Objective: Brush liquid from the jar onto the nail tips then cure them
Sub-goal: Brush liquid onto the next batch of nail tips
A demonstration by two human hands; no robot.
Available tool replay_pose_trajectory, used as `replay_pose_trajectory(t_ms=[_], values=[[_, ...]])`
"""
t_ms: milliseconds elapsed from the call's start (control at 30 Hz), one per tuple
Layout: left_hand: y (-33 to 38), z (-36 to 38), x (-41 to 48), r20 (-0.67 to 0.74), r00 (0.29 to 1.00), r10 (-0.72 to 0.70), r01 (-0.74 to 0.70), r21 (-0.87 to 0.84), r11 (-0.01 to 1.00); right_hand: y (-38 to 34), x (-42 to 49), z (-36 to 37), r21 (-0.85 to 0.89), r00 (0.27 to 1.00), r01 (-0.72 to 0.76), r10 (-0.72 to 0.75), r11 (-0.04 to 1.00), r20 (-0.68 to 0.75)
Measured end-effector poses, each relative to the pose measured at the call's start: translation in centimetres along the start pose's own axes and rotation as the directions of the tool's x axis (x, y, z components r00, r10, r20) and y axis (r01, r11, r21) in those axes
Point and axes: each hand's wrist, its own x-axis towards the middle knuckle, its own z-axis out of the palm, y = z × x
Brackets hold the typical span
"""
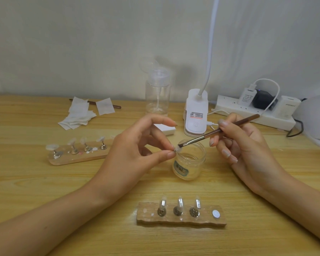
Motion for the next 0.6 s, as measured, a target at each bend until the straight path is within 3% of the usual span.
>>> replay_pose_trajectory(t_ms=[100,267,433,600], values=[[0.03,-0.02,0.0,-0.003,1.0,0.001,-0.001,0.012,1.0,-0.12,0.07,-0.11,0.018,0.999,0.026,-0.025,1.0,-0.043],[0.03,-0.04,-0.05,-0.011,1.0,0.005,-0.005,0.014,1.0,-0.1,-0.18,0.15,0.002,0.998,0.042,-0.042,0.999,0.052],[0.02,-0.02,-0.05,-0.013,1.0,0.002,-0.002,0.018,1.0,-0.12,0.04,0.01,-0.032,0.998,0.026,-0.028,0.999,-0.055],[0.02,-0.03,-0.05,-0.015,1.0,0.005,-0.004,0.021,1.0,-0.18,-0.18,0.24,-0.044,0.999,0.043,-0.042,0.998,0.022]])
